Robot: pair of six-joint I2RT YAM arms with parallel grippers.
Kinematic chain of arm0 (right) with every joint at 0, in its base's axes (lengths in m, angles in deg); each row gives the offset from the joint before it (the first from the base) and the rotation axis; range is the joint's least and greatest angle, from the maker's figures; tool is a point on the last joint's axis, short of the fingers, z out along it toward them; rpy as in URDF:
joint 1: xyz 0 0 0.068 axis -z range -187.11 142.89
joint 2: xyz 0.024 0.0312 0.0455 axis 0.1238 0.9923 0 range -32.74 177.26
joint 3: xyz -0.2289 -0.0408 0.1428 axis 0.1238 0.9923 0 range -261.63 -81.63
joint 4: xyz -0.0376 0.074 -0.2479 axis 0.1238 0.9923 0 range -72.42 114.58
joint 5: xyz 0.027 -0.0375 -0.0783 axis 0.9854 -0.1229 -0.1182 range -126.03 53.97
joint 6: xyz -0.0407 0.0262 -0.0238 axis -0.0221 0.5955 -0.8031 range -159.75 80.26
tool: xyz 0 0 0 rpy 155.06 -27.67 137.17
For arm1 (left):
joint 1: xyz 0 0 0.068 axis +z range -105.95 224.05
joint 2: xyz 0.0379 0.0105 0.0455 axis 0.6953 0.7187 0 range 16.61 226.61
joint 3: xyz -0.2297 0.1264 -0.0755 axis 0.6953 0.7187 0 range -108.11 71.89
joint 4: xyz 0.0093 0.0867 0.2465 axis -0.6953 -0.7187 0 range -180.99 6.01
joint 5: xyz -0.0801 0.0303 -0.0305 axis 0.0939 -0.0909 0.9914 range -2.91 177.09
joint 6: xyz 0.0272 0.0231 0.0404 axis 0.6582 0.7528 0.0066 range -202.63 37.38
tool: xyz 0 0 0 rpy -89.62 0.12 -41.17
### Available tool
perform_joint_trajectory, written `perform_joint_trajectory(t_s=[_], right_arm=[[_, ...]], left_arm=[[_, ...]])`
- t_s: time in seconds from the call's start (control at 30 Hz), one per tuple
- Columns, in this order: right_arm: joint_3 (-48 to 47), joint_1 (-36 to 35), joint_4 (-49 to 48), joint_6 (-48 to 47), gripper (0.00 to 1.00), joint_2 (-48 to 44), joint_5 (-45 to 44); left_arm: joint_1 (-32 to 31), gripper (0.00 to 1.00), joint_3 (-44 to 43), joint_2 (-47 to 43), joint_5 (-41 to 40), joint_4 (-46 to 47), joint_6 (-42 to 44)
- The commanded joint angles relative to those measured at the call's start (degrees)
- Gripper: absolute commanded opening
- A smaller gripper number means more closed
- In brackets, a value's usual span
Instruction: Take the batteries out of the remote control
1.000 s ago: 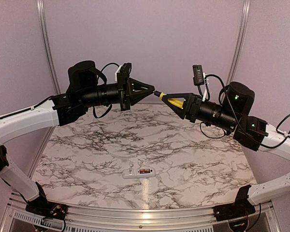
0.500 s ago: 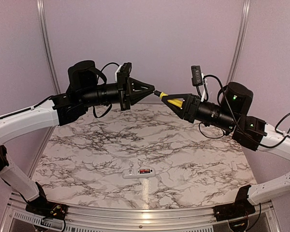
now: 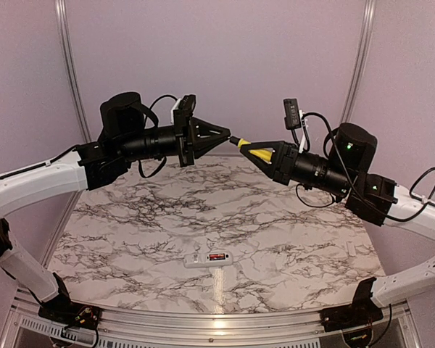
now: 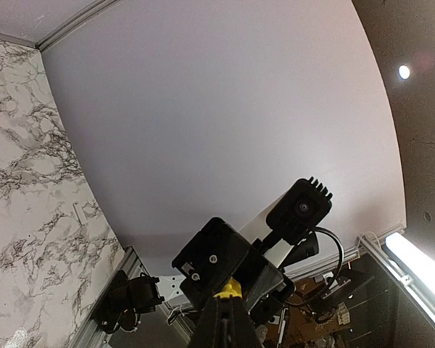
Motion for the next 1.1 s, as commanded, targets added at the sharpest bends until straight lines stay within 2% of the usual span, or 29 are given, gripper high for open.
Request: perform_joint_trajectory(t_s=[0.0, 0.13, 0.37, 0.47, 0.67, 1.07], right_arm=[[-2.2, 0.0, -0.5, 0.5, 0.0, 0.3, -0.3], [-2.2, 0.0, 0.5, 0.4, 0.0, -0.1, -0.5], [-1.9, 0.0, 2.7, 0.6, 0.0, -1.3, -0.9], [-1.6, 0.0, 4.3, 0.9, 0.0, -2.3, -0.8], [-0.5, 0.2, 7.7, 2.2, 0.0, -3.9, 1.3], [-1.6, 1.4, 14.8, 5.4, 0.0, -3.8, 9.6]], left_arm=[[0.2, 0.07, 1.5, -2.1, -0.7, 0.5, 1.8], [0.2, 0.28, 2.7, -3.5, -1.4, -1.7, 3.4], [0.4, 0.75, 6.2, -8.3, -4.9, -8.5, 8.7], [0.8, 0.86, 8.0, -10.7, -6.4, -11.2, 11.2], [3.0, 0.96, 11.3, -15.8, -6.7, -16.5, 16.9], [7.0, 0.94, 16.1, -20.5, -3.4, -18.7, 24.3]])
